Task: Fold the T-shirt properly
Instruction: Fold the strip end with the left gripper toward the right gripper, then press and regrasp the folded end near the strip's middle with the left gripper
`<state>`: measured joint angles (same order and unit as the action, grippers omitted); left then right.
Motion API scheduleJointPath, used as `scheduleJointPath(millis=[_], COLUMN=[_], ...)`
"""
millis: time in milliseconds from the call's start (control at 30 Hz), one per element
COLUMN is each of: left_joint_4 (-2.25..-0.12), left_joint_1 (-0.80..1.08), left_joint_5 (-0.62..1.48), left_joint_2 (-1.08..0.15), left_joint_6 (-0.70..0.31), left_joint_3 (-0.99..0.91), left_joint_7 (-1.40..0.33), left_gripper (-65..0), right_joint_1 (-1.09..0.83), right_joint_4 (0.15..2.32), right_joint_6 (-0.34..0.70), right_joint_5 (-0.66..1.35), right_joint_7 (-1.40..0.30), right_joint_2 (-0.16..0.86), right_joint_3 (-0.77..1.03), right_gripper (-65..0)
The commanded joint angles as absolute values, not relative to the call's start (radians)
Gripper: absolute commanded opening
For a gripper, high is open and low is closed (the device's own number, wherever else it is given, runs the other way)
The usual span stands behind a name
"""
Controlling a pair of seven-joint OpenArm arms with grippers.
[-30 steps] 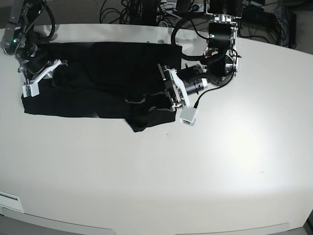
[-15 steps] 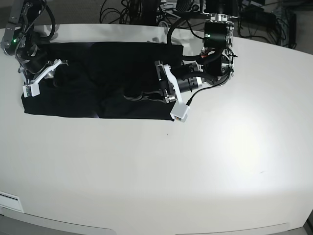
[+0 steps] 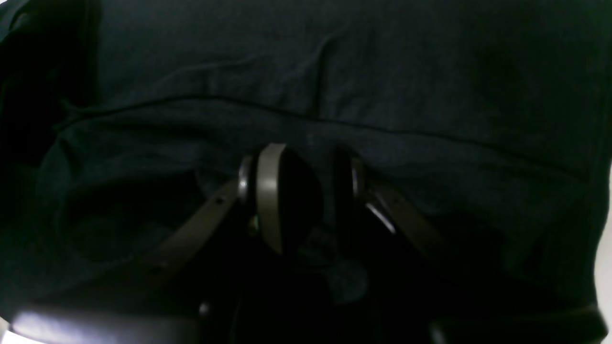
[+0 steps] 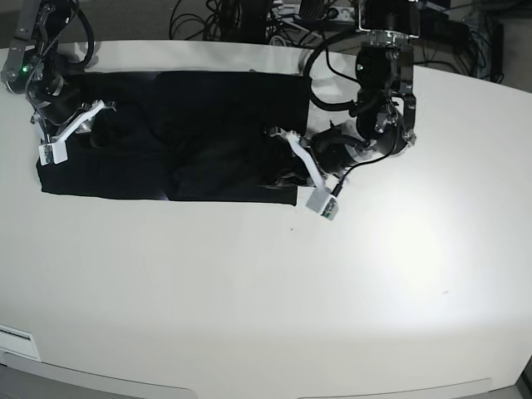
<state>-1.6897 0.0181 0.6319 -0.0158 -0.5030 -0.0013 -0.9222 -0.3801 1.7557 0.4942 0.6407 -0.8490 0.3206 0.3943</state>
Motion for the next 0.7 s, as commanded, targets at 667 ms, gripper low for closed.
scheduleJointPath(millis=[667], left_joint_4=[-1.708], left_joint_1=[0.039], left_joint_5=[0.552], left_joint_2=[-0.008], left_joint_6=[-0.453], left_joint_3=[0.168], left_joint_7=[-0.92], left_gripper=[-65.0], right_joint_1=[-0.385], right_joint_4=[1.76], right_joint_6=[0.491], right_joint_5=[0.628], right_joint_7=[-0.887], right_joint_2=[0.33], right_joint_3=[0.393], right_gripper=[-45.1])
